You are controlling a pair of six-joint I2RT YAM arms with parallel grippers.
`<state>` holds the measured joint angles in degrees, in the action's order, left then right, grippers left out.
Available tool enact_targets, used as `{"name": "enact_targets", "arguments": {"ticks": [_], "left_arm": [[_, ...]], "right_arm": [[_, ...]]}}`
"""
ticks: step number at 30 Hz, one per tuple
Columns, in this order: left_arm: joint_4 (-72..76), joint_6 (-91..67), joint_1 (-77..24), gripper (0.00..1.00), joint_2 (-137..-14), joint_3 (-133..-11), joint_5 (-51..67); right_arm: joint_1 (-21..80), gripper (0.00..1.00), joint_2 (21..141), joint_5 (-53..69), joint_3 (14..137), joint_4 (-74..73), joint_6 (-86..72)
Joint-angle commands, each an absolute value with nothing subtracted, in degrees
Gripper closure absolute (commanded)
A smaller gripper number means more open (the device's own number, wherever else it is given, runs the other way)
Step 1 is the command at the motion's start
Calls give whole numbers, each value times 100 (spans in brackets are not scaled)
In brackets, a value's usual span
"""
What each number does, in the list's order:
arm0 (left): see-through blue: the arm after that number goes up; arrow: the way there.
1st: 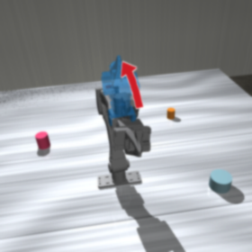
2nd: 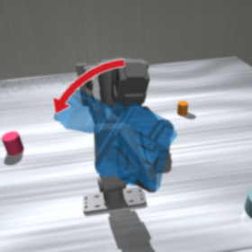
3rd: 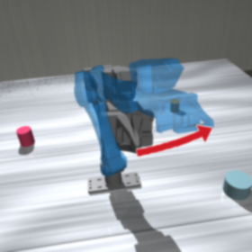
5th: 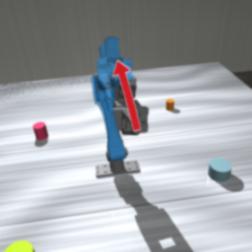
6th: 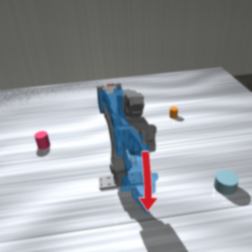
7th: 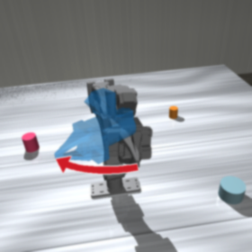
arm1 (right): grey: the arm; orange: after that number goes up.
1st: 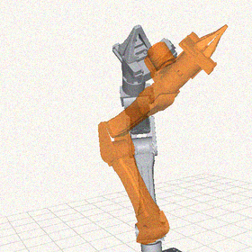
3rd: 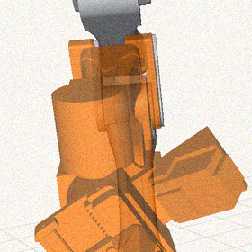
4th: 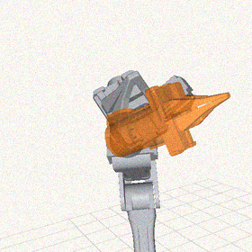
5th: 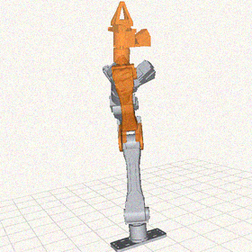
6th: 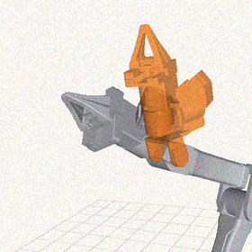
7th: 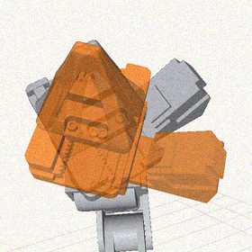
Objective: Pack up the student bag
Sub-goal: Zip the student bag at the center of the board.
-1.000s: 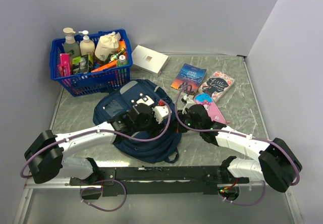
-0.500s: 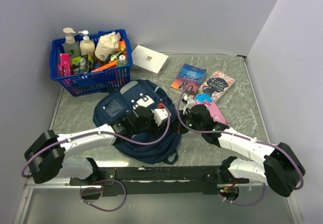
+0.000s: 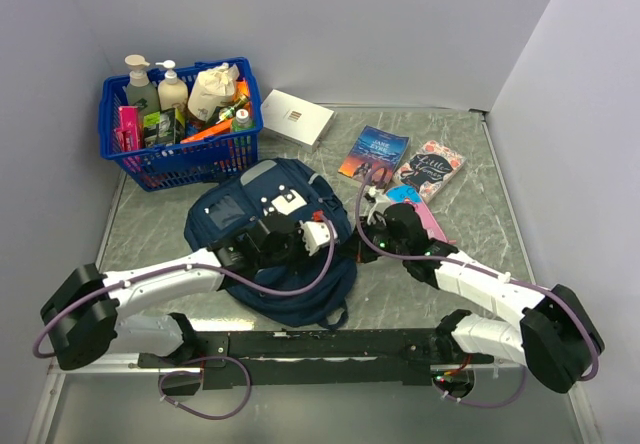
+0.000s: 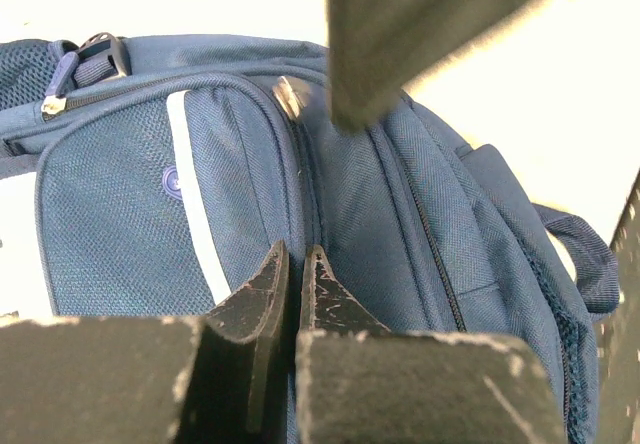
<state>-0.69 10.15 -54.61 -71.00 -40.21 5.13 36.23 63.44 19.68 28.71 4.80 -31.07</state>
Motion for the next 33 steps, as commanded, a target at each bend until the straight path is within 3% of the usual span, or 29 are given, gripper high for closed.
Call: {"name": "enact_targets", "arguments": {"ticks": [1,7,20,29,31,32,33], "left_arm": [[-500,1704,-5440,99,-6654,-3885,1176],[-1247,2565,-5440,99,-6399,-3850,1967],[-3392,6009,-5440,99,-5302,-3788,3199],[-4358,6705,-5440,99,-4825,-3656,3410],[-4438,6767,-5432,99,-4782,-3612,3401],[-4465,6759,-5432,99,-4781,-3586,3393],[-4439,6724,-5432,99,-4773,-3569,3332]], "right_arm": [[3147,100,6346,1775,2979,273,-2734],[2892,100,6723,1933,3322,211,-2540],[2944,100,7927,2593,4438,316,-2356],[3322,100,8683,2514,5220,553,-2382],[3375,92,8745,2452,5361,597,-2408],[3436,79,8736,2435,5370,615,-2382],[3454,74,8641,2269,5335,607,-2373]]}}
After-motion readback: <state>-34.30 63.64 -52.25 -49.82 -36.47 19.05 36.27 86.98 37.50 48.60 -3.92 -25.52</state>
